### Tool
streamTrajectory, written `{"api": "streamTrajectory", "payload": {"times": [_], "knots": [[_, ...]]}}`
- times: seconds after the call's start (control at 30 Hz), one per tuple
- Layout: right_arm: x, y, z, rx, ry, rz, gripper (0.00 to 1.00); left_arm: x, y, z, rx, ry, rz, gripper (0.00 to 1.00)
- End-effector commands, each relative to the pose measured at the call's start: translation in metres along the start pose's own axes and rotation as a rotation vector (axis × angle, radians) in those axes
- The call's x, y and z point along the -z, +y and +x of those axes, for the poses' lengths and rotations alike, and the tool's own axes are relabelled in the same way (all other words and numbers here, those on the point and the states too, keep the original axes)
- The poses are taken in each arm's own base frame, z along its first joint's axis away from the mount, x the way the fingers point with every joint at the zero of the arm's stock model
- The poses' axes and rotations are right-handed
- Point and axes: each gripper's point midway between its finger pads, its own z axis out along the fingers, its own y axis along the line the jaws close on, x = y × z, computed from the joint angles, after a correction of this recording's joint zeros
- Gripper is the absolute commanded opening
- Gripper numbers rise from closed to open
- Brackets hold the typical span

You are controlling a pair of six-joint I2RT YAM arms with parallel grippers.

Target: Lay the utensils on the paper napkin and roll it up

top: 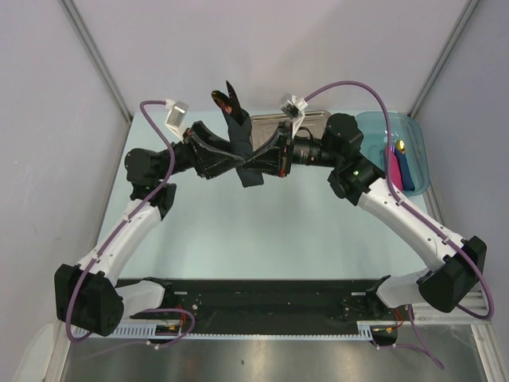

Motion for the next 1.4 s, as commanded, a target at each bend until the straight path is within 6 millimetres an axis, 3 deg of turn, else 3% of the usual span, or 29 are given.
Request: {"api": "streamTrajectory", "payload": {"times": [0.0,0.13,0.27,0.33,0.43,0.47,0.73,0.83,0.87,0.93,0.97,1.07,1.37], "knots": [[0.001,0.025,-0.042,0.108,-0.096,-0.065,0.00,-0.004,-0.008,-0.005,-0.016,-0.008,0.034,0.54],[0.002,0.025,-0.042,0.111,-0.098,-0.061,0.00,-0.006,-0.011,-0.003,-0.019,-0.003,0.046,0.52],[0.004,0.024,-0.044,0.118,-0.104,-0.052,0.00,-0.006,-0.012,-0.003,-0.015,-0.002,0.047,0.43],[0.004,0.024,-0.046,0.125,-0.110,-0.053,0.00,-0.006,-0.013,-0.003,-0.018,-0.003,0.047,0.35],[0.005,0.024,-0.045,0.128,-0.107,-0.058,0.00,-0.007,-0.013,-0.004,-0.021,-0.006,0.047,0.13],[0.006,0.024,-0.044,0.127,-0.104,-0.058,0.00,-0.007,-0.014,-0.005,-0.026,-0.010,0.047,0.01],[0.009,0.026,-0.039,0.142,-0.086,-0.057,0.00,-0.009,-0.016,-0.014,-0.061,-0.034,0.046,0.00],[0.011,0.027,-0.038,0.147,-0.083,-0.050,0.10,-0.011,-0.016,-0.019,-0.078,-0.044,0.043,0.00],[0.011,0.025,-0.037,0.144,-0.079,-0.045,0.20,-0.011,-0.018,-0.022,-0.088,-0.049,0.045,0.00],[0.012,0.023,-0.035,0.146,-0.072,-0.035,0.29,-0.012,-0.017,-0.025,-0.099,-0.059,0.044,0.00],[0.013,0.022,-0.034,0.145,-0.069,-0.031,0.40,-0.013,-0.018,-0.028,-0.105,-0.063,0.046,0.00],[0.015,0.017,-0.030,0.133,-0.049,-0.021,0.55,-0.014,-0.016,-0.033,-0.112,-0.077,0.038,0.00],[0.034,-0.014,-0.038,0.057,-0.080,0.107,0.68,-0.017,-0.012,-0.044,-0.128,-0.103,0.034,0.00]]}}
